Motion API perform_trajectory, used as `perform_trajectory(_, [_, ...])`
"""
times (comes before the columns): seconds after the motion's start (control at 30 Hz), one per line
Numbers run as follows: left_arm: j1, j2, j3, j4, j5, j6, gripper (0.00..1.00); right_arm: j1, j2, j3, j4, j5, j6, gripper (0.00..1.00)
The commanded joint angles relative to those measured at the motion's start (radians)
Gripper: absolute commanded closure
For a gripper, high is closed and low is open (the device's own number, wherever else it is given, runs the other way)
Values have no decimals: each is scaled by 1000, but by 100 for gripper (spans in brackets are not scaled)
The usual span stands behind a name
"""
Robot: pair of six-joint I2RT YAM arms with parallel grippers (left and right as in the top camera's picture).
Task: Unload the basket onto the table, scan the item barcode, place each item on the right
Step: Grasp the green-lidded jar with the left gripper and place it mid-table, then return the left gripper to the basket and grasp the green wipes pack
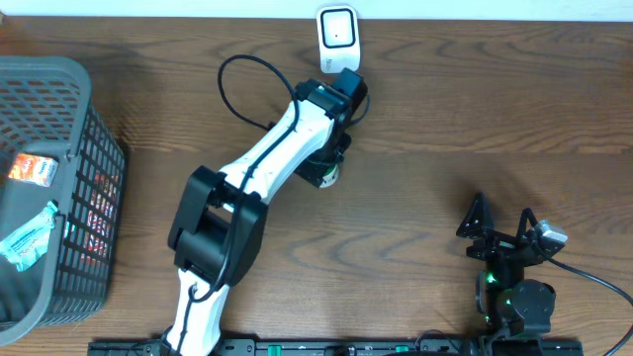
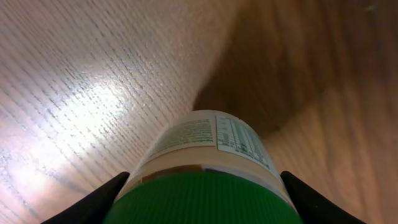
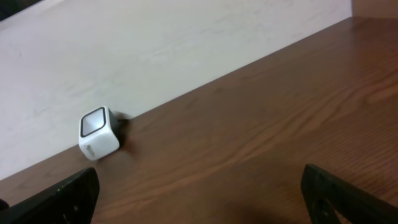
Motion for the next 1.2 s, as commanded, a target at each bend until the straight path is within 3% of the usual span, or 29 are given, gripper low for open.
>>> perform_trajectory(0.0, [-9,19,0,-9,-15,7,35,1,-1,-1,-3,2,-3,1])
perform_trajectory(0.2, [-27,19,0,-102,-109,53,23,1,-1,-1,-3,2,-3,1])
perform_trajectory(0.3, [-25,0,0,-108,-131,101,9,1,-1,-1,-3,2,-3,1])
perform_trajectory(0.53, [-8,-153,45,-98,-195,239,6,1,-1,-1,-3,2,-3,1])
perform_trajectory(0.63, [30,-277,131,-82,-268,435,5,1,-1,-1,-3,2,-3,1])
perform_trajectory(0.73, [101,-407,257,-68,-288,739,5,1,-1,-1,-3,2,-3,1])
perform_trajectory(0.8, [183,-490,335,-80,-297,871,5,1,-1,-1,-3,2,-3,1])
perform_trajectory(0.87, [307,-565,384,-103,-348,890,5,1,-1,-1,-3,2,-3,1])
perform_trajectory(0.9, [483,-630,398,-127,-360,888,5,1,-1,-1,-3,2,-3,1])
perform_trajectory(0.97, [693,-669,398,-177,-322,871,5,1,-1,-1,-3,2,-3,1])
perform_trajectory(1.07, [1046,-670,394,-293,-182,856,5,1,-1,-1,-3,2,-3,1])
perform_trajectory(1.17, [1315,-623,368,-402,-41,834,5,1,-1,-1,-3,2,-3,1])
